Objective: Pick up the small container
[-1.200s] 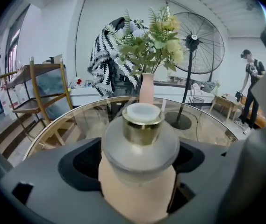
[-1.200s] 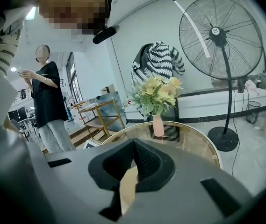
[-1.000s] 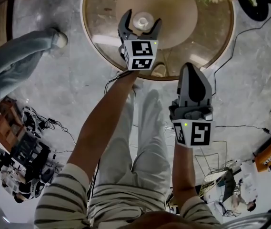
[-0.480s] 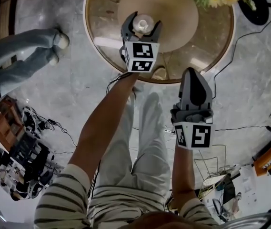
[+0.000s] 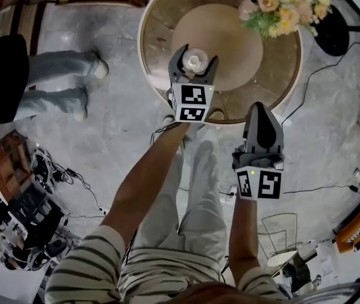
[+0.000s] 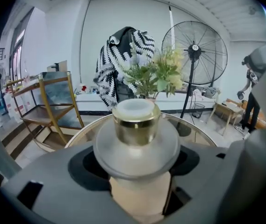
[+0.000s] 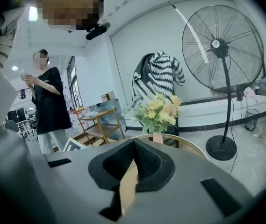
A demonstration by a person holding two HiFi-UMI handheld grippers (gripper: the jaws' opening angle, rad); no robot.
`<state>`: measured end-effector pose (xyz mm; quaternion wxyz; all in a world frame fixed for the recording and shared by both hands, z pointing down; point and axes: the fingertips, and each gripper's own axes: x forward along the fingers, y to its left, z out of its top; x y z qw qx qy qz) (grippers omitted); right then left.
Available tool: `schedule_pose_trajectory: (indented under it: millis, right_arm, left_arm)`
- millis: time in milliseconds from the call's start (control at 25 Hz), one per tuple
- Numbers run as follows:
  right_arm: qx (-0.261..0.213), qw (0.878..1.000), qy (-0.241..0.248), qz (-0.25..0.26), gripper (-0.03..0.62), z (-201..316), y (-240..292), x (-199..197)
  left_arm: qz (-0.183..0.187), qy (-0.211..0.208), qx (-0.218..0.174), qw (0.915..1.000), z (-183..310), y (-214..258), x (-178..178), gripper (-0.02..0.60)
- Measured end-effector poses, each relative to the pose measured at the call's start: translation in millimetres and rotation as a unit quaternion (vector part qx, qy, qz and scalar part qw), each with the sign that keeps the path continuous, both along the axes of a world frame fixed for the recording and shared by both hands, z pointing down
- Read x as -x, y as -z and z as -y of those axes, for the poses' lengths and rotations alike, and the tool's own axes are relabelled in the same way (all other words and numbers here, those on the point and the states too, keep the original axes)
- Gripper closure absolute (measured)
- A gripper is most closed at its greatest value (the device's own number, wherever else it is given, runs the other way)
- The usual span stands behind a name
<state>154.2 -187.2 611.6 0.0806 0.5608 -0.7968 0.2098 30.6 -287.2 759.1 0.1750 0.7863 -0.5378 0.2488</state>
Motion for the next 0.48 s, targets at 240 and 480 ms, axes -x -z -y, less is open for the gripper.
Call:
schedule_pose_trajectory:
  millis: [240, 480]
  right_arm:
    - [-0.019, 1.000, 0.014, 0.011, 0.585, -3, 56, 20]
    - [-0.027, 0.999, 0.019, 0.019, 0.585, -17, 97, 35]
  left_arm:
    - [-0.012, 0.008, -0.012, 0.9998, -13, 75, 13, 0.252]
    - [-0.024, 0.019, -0.026, 0.9992, -30, 143, 24, 0.252]
